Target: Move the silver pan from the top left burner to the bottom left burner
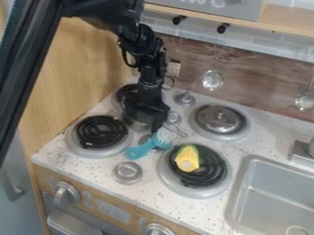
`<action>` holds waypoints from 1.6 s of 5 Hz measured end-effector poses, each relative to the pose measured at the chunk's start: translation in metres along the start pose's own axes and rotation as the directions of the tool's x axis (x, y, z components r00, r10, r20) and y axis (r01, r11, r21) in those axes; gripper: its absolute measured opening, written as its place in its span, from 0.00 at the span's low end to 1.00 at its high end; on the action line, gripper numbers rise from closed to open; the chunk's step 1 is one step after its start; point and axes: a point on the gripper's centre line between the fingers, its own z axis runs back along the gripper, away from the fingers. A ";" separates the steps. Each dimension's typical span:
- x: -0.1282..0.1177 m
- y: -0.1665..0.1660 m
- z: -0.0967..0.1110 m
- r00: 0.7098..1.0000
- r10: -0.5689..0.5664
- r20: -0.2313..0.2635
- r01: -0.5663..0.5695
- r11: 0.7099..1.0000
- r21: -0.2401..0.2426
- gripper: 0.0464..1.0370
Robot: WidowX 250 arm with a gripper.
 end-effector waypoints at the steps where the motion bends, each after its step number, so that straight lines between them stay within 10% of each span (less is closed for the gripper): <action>1: -0.001 0.002 0.004 1.000 0.007 -0.025 -0.006 1.000 0.014 0.91; 4: 0.002 0.003 -0.005 0.997 0.005 -0.078 -0.001 0.999 0.048 0.21; 6: -0.002 -0.009 0.006 0.997 -0.010 -0.076 0.013 0.999 0.031 0.05; 8: -0.018 -0.002 0.063 0.984 0.133 0.116 -0.130 0.991 -0.032 0.02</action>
